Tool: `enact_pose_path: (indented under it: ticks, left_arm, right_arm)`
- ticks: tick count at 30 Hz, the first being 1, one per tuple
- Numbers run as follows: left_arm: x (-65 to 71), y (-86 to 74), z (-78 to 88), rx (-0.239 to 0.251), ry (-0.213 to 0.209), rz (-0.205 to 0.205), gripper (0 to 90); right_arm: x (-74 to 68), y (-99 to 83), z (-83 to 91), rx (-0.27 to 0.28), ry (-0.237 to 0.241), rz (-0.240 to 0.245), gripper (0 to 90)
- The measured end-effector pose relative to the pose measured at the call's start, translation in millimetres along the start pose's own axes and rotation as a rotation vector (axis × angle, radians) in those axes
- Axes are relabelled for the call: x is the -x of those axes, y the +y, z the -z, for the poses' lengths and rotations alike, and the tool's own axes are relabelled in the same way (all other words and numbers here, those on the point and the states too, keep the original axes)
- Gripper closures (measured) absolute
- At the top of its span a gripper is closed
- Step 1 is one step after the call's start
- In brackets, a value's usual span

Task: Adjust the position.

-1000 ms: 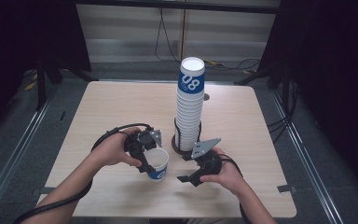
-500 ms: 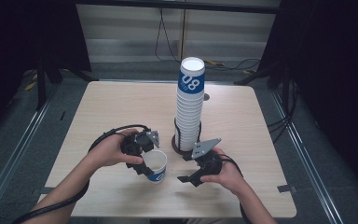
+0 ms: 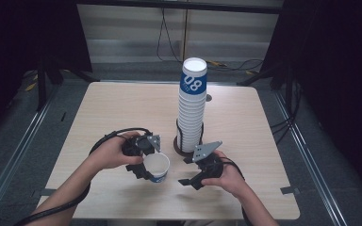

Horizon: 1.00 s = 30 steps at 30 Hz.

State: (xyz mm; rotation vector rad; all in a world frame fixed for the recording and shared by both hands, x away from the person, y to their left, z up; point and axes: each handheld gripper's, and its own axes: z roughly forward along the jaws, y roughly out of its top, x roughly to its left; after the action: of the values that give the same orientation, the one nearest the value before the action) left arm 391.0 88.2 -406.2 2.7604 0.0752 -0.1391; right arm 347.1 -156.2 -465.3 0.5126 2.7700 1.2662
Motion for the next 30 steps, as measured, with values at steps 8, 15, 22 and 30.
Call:
enact_pose_path:
  ticks: [8, 15, 22, 30]
  left_arm:
    - [3.2, -4.8, 0.7, -0.006, 0.002, -0.004, 14.7]
    - [3.5, -17.7, 1.0, -0.012, 0.011, 0.023, 14.7]
    - [3.5, -29.6, 4.8, 0.009, 0.026, 0.047, 14.9]
    - [4.3, -38.9, 4.8, 0.025, 0.026, 0.066, 15.1]
  right_arm:
    - [-4.6, 5.7, -15.6, -0.019, 0.018, 0.025, 18.6]
    - [-4.1, 7.2, -16.7, -0.024, 0.025, 0.033, 18.5]
    - [-0.8, 7.1, -13.4, -0.025, 0.019, 0.028, 18.6]
    - [2.3, 10.8, -8.9, -0.013, 0.018, 0.036, 18.6]
